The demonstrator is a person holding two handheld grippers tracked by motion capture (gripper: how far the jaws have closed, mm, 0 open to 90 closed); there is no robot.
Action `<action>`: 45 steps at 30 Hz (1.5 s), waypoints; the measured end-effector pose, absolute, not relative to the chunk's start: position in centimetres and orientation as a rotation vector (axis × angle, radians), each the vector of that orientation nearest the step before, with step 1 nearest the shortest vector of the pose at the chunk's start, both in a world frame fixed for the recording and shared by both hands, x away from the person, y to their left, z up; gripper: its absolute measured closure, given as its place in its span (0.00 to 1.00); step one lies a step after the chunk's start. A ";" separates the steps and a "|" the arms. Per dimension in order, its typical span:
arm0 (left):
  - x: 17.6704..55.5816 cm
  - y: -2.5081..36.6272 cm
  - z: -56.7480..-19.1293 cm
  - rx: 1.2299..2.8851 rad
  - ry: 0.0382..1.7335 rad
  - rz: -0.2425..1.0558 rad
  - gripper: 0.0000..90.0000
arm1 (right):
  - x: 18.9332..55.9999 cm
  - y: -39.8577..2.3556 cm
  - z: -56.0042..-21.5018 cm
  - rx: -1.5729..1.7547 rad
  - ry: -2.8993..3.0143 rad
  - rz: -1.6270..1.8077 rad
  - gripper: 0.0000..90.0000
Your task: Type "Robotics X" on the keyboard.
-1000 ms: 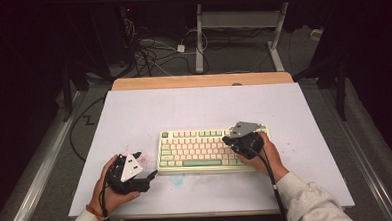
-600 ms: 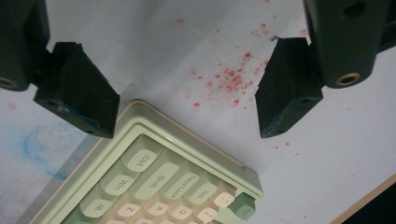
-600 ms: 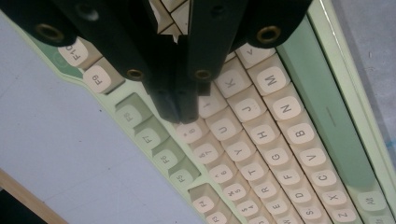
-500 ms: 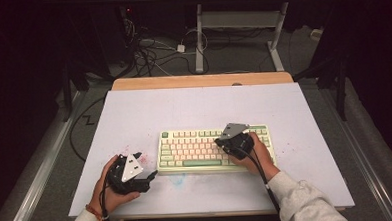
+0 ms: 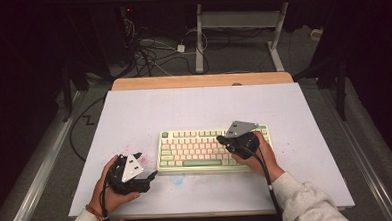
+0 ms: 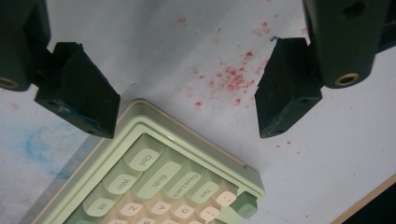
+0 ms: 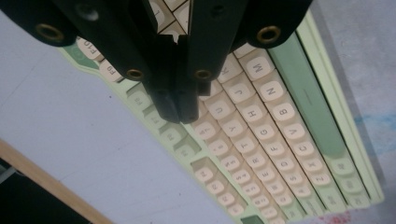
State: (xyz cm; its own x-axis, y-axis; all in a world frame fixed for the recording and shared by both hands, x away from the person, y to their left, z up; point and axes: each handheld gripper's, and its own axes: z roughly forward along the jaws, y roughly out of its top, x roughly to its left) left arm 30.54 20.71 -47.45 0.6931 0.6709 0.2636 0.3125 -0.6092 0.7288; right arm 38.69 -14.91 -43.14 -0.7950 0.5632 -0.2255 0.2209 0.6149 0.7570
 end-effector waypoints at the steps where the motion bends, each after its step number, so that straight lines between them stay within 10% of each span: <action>1: 30.5 20.7 -47.5 2.238 0.747 0.697 0.23 | 38.4 -15.2 -42.8 0.610 2.374 1.066 1.00; 15: 30.5 20.8 -47.5 2.249 0.746 0.704 0.23 | 36.7 -17.9 -40.8 0.629 2.262 1.162 0.89; 30: 30.4 20.8 -47.2 2.216 0.765 0.714 0.23 | 34.4 -21.8 -40.5 0.693 2.070 1.213 0.37; 45: 30.2 20.9 -46.5 2.161 0.794 0.696 0.30 | 32.2 -23.7 -43.1 0.752 2.036 1.129 0.25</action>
